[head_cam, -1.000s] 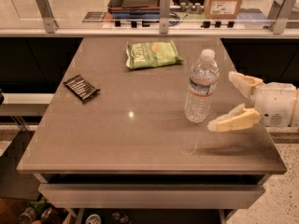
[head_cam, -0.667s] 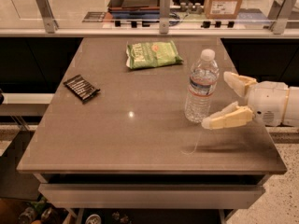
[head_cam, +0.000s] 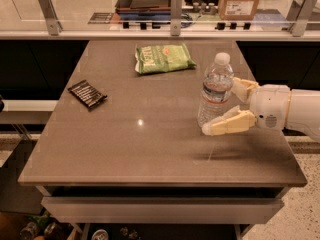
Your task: Pick water bottle
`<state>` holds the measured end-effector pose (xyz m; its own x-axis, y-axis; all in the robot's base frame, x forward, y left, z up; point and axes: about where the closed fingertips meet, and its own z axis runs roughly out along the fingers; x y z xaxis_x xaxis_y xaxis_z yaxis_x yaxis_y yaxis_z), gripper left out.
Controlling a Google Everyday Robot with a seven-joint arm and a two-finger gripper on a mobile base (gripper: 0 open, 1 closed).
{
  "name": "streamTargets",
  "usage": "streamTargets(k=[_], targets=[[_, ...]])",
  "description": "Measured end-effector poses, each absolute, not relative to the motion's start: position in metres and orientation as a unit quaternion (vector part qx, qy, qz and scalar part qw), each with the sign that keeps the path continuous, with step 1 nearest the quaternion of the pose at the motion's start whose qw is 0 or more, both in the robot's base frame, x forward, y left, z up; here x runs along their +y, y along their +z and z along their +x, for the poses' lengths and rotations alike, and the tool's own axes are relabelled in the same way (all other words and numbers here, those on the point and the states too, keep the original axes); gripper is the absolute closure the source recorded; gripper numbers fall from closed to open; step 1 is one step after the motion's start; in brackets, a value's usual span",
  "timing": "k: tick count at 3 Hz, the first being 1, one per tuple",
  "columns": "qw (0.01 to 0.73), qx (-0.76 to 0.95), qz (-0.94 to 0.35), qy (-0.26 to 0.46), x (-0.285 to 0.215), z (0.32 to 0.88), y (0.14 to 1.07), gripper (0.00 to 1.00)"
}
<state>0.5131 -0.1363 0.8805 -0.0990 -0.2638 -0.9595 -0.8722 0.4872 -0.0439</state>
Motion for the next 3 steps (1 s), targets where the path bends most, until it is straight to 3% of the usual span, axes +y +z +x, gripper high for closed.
streamTargets(k=[1,3], targets=[[0.523,0.680,-0.420,0.296,-0.124,0.515,0.881,0.16],[0.520,0.668,-0.436,0.306,-0.113,0.515,0.882,0.62]])
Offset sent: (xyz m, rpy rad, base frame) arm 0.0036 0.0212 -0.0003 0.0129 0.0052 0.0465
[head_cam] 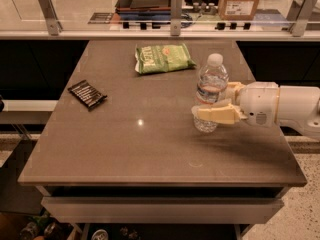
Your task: Pick water bottle
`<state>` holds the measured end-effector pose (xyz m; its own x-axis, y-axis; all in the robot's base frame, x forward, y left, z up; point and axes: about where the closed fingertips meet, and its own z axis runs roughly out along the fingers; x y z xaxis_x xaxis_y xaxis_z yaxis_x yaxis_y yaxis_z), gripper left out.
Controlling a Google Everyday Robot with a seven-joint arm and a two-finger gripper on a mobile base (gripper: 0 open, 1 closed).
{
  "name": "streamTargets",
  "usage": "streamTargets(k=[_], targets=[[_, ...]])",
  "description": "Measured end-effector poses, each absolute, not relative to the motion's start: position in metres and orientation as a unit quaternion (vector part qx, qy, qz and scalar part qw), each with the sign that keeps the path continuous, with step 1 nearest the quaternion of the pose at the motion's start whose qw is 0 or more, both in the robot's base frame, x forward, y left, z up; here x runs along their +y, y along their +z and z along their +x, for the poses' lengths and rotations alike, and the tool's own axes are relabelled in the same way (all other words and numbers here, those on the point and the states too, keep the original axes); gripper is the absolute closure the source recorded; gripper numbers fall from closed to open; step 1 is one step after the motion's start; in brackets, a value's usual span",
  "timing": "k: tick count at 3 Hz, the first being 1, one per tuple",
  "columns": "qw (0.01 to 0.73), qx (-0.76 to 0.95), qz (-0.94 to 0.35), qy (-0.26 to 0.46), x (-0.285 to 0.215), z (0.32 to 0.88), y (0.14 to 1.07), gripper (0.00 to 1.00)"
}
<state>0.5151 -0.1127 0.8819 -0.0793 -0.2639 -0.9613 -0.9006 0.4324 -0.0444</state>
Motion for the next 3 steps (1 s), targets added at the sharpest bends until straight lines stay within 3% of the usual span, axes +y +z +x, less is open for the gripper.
streamTargets(k=[1,2,3], targets=[[0.519,0.661,-0.445,0.309,-0.109,0.515,0.886,0.87],[0.518,0.646,-0.464,0.316,-0.094,0.517,0.908,1.00],[0.518,0.646,-0.464,0.316,-0.094,0.517,0.908,1.00]])
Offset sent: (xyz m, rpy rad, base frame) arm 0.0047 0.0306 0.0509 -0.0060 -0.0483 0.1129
